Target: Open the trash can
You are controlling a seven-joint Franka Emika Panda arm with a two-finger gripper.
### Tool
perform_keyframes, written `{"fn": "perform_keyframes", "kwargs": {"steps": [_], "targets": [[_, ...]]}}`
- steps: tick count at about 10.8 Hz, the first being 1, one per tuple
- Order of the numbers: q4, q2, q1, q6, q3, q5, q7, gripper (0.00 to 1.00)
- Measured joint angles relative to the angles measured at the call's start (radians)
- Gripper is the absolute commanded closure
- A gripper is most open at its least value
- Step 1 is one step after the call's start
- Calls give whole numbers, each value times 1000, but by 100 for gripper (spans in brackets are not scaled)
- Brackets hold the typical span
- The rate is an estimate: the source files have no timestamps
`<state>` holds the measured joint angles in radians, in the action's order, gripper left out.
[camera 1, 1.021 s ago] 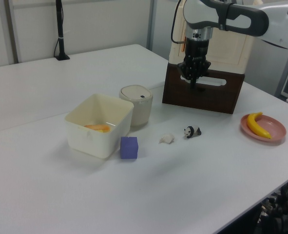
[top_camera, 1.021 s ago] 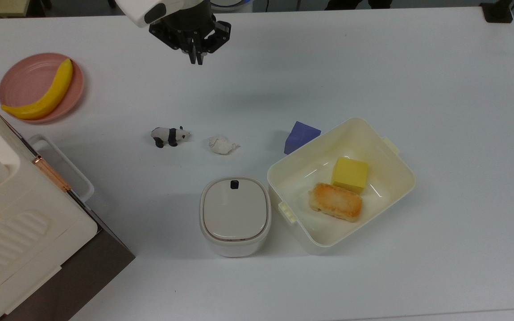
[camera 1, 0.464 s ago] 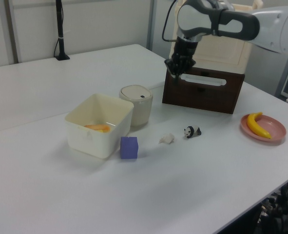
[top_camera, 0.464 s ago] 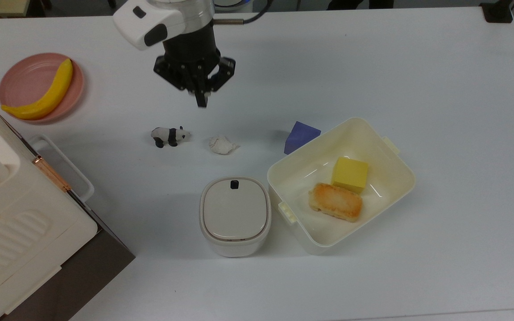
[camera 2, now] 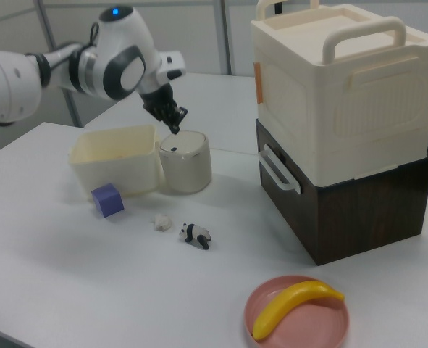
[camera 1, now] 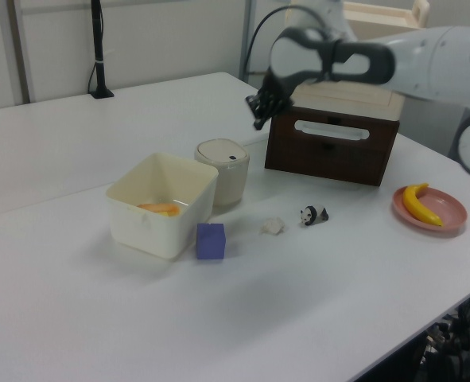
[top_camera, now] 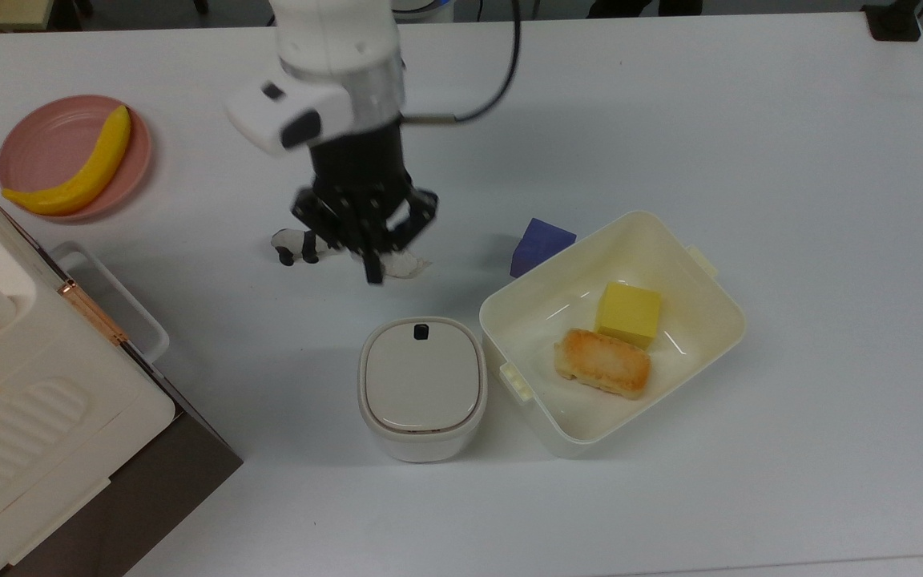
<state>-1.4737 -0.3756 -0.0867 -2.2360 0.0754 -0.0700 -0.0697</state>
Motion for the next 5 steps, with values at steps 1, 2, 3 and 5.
{"fn": "perform_keyframes", "kwargs": {"steps": [1, 2, 3, 5], "targets": [[4, -44, -19, -48, 0, 3, -17, 100], [9, -84, -32, -76, 0, 14, -29, 100], [15, -114, -39, -87, 0, 23, -38, 100], [33, -134, -43, -93, 0, 31, -38, 100]]}}
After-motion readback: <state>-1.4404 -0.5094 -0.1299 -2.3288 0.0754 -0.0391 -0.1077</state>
